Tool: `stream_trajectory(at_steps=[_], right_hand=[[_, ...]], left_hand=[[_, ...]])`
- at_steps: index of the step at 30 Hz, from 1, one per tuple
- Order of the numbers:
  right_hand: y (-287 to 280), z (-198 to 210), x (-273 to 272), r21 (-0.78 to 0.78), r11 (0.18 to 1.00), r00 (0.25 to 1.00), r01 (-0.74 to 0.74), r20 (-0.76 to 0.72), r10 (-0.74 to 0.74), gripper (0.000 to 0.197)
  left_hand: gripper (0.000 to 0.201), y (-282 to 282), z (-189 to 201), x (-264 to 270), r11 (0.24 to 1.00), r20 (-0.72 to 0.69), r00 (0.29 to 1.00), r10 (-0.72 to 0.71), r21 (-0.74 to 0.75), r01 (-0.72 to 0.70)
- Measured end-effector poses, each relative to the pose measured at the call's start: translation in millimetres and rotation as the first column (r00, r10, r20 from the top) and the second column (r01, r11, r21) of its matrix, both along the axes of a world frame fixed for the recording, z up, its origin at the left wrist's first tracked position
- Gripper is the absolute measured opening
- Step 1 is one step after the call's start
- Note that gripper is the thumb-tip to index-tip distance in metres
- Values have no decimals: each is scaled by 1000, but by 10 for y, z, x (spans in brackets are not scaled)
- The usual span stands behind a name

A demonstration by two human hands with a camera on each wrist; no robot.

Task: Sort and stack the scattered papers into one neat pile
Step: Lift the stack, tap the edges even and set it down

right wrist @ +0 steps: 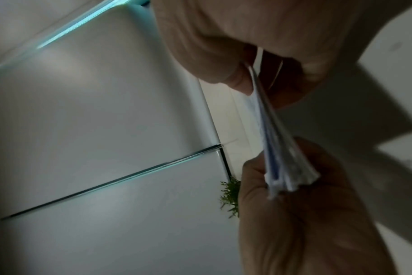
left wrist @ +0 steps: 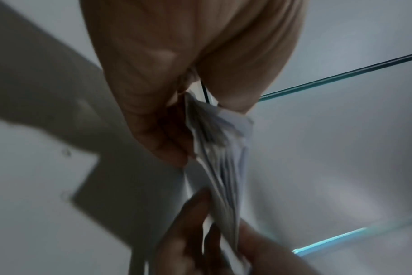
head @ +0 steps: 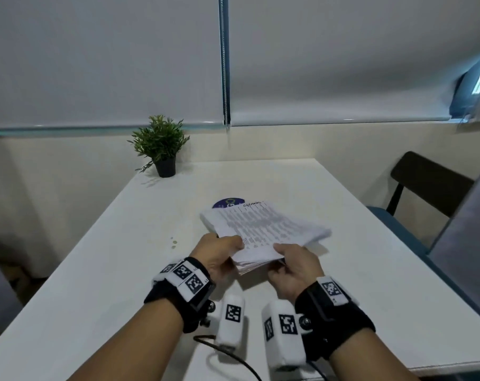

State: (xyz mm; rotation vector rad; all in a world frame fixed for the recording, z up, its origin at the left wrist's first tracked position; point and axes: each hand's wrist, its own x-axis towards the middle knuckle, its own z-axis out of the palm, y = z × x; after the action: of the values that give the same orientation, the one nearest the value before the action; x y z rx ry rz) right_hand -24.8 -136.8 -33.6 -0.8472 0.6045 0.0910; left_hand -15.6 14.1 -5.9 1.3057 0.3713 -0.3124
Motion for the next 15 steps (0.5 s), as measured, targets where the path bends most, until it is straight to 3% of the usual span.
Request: stream_trajectory(at_steps=[4,8,9,10,12,15], right_hand=[[-242,-104,12,-218,975,999,33,3,-33,18],[-535,-46,34,-447,894,999,0,49,24,28],[-565,-29,32,-512,858,996,-50,36,80,31],[-584,-13,39,-598,793,990,-113,3,143,33],[-591,33,65,-770,590,958,-241,-90,274,32],[-590,90,103,-872,368,918,-324,-196,344,28]], left_hand=[[29,328,-65,116,978,-83,995,-51,199,67],[79,747,-345,502,869,-146,982,-120,463,175],[80,764,-288,505,801,-156,974,-162,556,222],[67,736,-180,443,707,-152,970,-191,664,244],[33,627,94,235,513,-144,963,-228,823,244],[31,542,104,157,218,-157,943,-293,949,226]])
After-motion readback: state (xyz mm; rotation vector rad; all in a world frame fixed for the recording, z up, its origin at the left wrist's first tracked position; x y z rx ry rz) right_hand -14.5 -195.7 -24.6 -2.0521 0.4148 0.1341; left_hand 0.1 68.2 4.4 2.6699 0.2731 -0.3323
